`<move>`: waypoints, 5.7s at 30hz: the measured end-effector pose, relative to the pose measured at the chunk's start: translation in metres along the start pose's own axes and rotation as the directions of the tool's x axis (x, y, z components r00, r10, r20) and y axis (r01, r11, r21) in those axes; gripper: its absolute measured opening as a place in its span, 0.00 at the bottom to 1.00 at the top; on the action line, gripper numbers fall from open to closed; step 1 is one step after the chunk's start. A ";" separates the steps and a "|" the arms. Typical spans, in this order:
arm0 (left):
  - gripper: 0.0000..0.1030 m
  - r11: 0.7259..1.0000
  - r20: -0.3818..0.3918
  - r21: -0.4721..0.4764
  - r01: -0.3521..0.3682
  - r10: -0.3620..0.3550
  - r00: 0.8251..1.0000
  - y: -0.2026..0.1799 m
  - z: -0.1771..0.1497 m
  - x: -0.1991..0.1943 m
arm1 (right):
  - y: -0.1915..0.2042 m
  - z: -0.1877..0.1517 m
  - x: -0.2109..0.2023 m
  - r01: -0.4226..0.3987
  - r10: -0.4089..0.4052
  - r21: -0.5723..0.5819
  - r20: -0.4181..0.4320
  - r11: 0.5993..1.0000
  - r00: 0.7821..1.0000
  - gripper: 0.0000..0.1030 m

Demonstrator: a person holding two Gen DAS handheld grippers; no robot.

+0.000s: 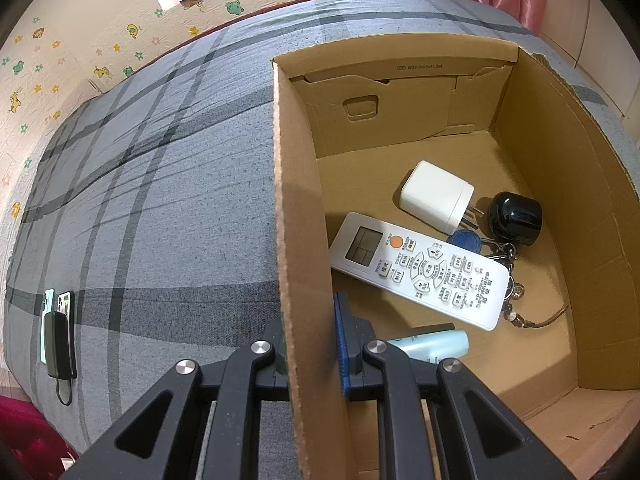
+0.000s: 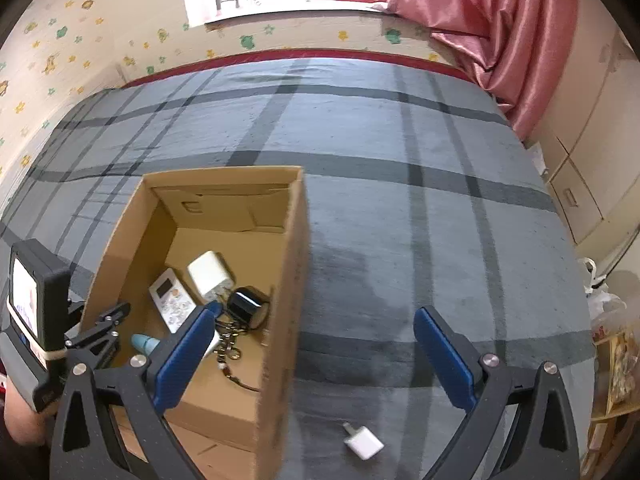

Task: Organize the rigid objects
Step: 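Move the right tool out of the box toward the white plug adapter, then grasp the white plug adapter with the right tool, then lift the white plug adapter with the right tool and carry it over the box, then lower the plug adapter into the box beside the keyring and open the right tool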

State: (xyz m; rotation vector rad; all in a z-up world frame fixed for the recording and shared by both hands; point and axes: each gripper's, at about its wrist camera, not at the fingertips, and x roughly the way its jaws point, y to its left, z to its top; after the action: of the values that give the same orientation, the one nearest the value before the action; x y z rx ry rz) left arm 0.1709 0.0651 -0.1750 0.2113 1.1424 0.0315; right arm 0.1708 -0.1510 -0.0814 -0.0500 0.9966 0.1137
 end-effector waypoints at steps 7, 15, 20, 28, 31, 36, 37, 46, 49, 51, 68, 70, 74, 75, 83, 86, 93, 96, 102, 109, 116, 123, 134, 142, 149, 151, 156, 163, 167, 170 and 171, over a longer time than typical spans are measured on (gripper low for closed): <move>0.15 1.000 0.000 0.001 -0.001 0.001 1.000 0.000 0.000 0.000 | -0.025 -0.016 -0.008 0.013 -0.013 0.031 0.001 0.999 1.000 0.99; 0.15 1.000 -0.001 0.003 -0.004 0.004 1.000 -0.001 0.000 0.001 | -0.041 -0.043 -0.006 0.031 -0.031 0.036 -0.015 0.999 0.999 0.99; 0.15 1.000 -0.001 0.004 -0.005 0.005 1.000 -0.001 0.000 0.001 | -0.046 -0.060 -0.001 0.031 -0.030 0.033 -0.025 0.999 0.999 0.99; 0.15 1.000 -0.001 0.005 -0.006 0.006 1.000 -0.001 0.000 0.000 | -0.053 -0.084 0.014 0.027 -0.025 0.044 -0.047 0.999 0.999 0.99; 0.15 1.000 -0.001 0.007 -0.008 0.008 1.000 -0.001 0.000 0.000 | -0.055 -0.094 0.024 0.023 -0.020 0.046 -0.062 0.999 0.998 0.99; 0.15 1.000 -0.001 0.008 -0.009 0.009 1.000 -0.001 0.000 0.000 | -0.064 -0.111 0.041 0.029 -0.024 0.049 -0.084 0.998 0.996 0.99; 0.15 1.000 -0.001 0.007 -0.009 0.009 1.000 -0.001 0.000 0.000 | -0.065 -0.114 0.044 0.029 -0.025 0.052 -0.088 0.998 0.996 0.99; 0.15 1.000 -0.001 0.009 -0.010 0.010 1.000 -0.001 0.000 0.000 | -0.072 -0.135 0.070 0.027 -0.020 0.051 -0.135 0.998 0.991 0.99; 0.15 1.000 -0.001 0.009 -0.010 0.010 1.000 0.000 0.000 0.000 | -0.072 -0.139 0.077 0.031 -0.024 0.050 -0.151 0.998 0.988 0.99; 0.15 1.000 -0.001 0.011 -0.013 0.013 1.000 -0.001 -0.001 0.000 | -0.072 -0.143 0.082 0.033 -0.025 0.048 -0.165 0.998 0.986 0.99; 0.15 1.000 -0.001 0.010 -0.012 0.012 1.000 -0.001 -0.001 0.000 | -0.059 -0.148 0.090 -0.005 0.006 0.004 -0.212 1.000 0.977 0.38; 0.15 1.000 0.000 0.010 -0.011 0.011 1.000 -0.001 -0.001 -0.001 | -0.056 -0.147 0.088 -0.010 0.008 -0.006 -0.206 1.000 0.979 0.38; 0.15 1.000 0.000 0.011 -0.013 0.013 1.000 -0.002 -0.001 -0.001 | -0.056 -0.147 0.083 -0.001 0.002 0.007 -0.202 1.000 0.979 0.38; 0.15 1.000 0.000 0.011 -0.013 0.013 1.000 -0.002 -0.001 -0.001 | -0.056 -0.146 0.082 0.002 0.000 0.009 -0.199 1.000 0.980 0.38; 0.15 1.000 0.000 0.011 -0.013 0.013 1.000 -0.002 0.000 -0.001 | -0.057 -0.142 0.071 0.012 -0.008 0.019 -0.191 1.000 0.982 0.38; 0.15 1.000 -0.001 0.011 -0.013 0.013 1.000 -0.002 0.000 -0.002 | -0.058 -0.137 0.067 0.017 -0.012 0.022 -0.191 1.000 0.982 0.38; 0.15 1.000 -0.001 0.009 -0.011 0.011 1.000 -0.002 0.000 -0.001 | -0.058 -0.121 0.052 0.031 -0.025 0.033 -0.175 0.999 0.984 0.38; 0.15 1.000 -0.001 0.011 -0.012 0.012 1.000 -0.003 0.000 -0.002 | -0.057 -0.112 0.044 0.035 -0.030 0.033 -0.164 0.999 0.986 0.38; 0.15 1.000 0.000 0.009 -0.010 0.010 1.000 -0.002 0.000 -0.001 | -0.052 -0.090 0.032 0.039 -0.034 0.030 -0.139 0.999 0.990 0.38; 0.15 1.000 -0.001 0.009 -0.009 0.009 1.000 -0.002 0.000 -0.001 | -0.042 -0.066 0.015 0.036 -0.035 0.010 -0.101 0.999 0.994 0.38; 0.15 1.000 -0.001 0.006 -0.005 0.005 1.000 -0.003 0.000 0.001 | -0.029 -0.044 0.004 0.023 -0.024 -0.012 -0.067 1.000 0.997 0.38; 0.15 1.000 -0.001 0.005 -0.001 0.001 1.000 -0.003 -0.001 0.002 | -0.011 -0.028 -0.001 -0.004 0.003 -0.027 -0.041 1.000 0.999 0.38; 0.15 1.000 -0.003 0.002 0.003 -0.003 1.000 -0.002 -0.001 0.002 | 0.028 -0.007 0.000 -0.055 0.053 -0.075 -0.023 0.996 0.998 0.38; 0.15 1.000 -0.001 -0.003 0.015 -0.015 1.000 0.000 -0.001 0.002 | 0.058 0.002 0.012 -0.095 0.092 -0.112 -0.033 0.989 0.995 0.38; 0.15 1.000 -0.003 -0.006 0.020 -0.020 1.000 0.001 -0.001 0.003 | 0.078 0.004 0.034 -0.117 0.109 -0.125 -0.069 0.985 0.992 0.38; 0.15 1.000 -0.002 -0.004 0.020 -0.020 1.000 0.002 -0.001 0.002 | 0.082 0.004 0.040 -0.124 0.115 -0.126 -0.079 0.984 0.990 0.38; 0.15 1.000 -0.002 -0.006 0.022 -0.022 1.000 0.002 -0.001 0.002 | 0.092 0.002 0.057 -0.130 0.116 -0.135 -0.110 0.982 0.987 0.38; 0.15 1.000 -0.001 -0.006 0.021 -0.021 1.000 0.002 0.000 0.003 | 0.099 -0.002 0.083 -0.133 0.111 -0.129 -0.160 0.983 0.981 0.38; 0.15 1.000 -0.001 -0.005 0.021 -0.021 1.000 0.002 -0.001 0.003 | 0.101 -0.005 0.094 -0.130 0.105 -0.128 -0.186 0.983 0.977 0.38; 0.15 1.000 -0.001 -0.009 0.025 -0.025 1.000 0.003 -0.001 0.003 | 0.104 -0.008 0.101 -0.128 0.099 -0.137 -0.199 0.982 0.975 0.38; 0.15 1.000 -0.001 -0.010 0.025 -0.025 1.000 0.003 0.000 0.003 | 0.105 -0.009 0.103 -0.126 0.096 -0.139 -0.204 0.982 0.974 0.38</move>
State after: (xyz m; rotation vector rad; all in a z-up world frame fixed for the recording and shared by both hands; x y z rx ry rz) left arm 0.1719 0.0684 -0.1773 0.1884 1.1460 0.0149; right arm 0.2066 -0.0403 -0.1714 -0.1462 1.1870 0.2916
